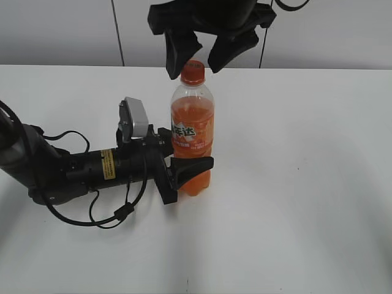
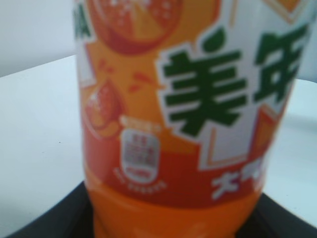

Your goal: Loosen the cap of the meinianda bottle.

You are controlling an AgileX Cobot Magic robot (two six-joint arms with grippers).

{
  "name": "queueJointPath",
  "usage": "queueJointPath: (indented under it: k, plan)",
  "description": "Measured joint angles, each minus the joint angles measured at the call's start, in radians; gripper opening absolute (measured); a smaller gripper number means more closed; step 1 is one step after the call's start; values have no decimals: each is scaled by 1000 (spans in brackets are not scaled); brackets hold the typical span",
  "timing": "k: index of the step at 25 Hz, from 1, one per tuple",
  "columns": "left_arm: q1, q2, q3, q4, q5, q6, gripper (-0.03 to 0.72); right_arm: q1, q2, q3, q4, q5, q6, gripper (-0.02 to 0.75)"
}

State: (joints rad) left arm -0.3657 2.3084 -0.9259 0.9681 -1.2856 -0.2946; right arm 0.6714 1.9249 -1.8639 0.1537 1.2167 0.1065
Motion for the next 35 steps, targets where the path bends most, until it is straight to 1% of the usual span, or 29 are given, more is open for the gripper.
queueJointPath:
  k: [17,20,28,32,35]
  plan:
    - [0,0,0,-1,0,0,401,0,23,-10,-2,1,-14,514]
    - [0,0,0,-1,0,0,401,0,23,-10,-2,1,-16,479]
    - [0,0,0,-2,0,0,401,0,23,-10,-6,2,-18,301]
    - [0,0,0,-4,0,0,400,0,23,-20,-14,12,-46,289]
    - [-2,0,0,-5,0,1,400,0,27,-32,-18,24,-106,280]
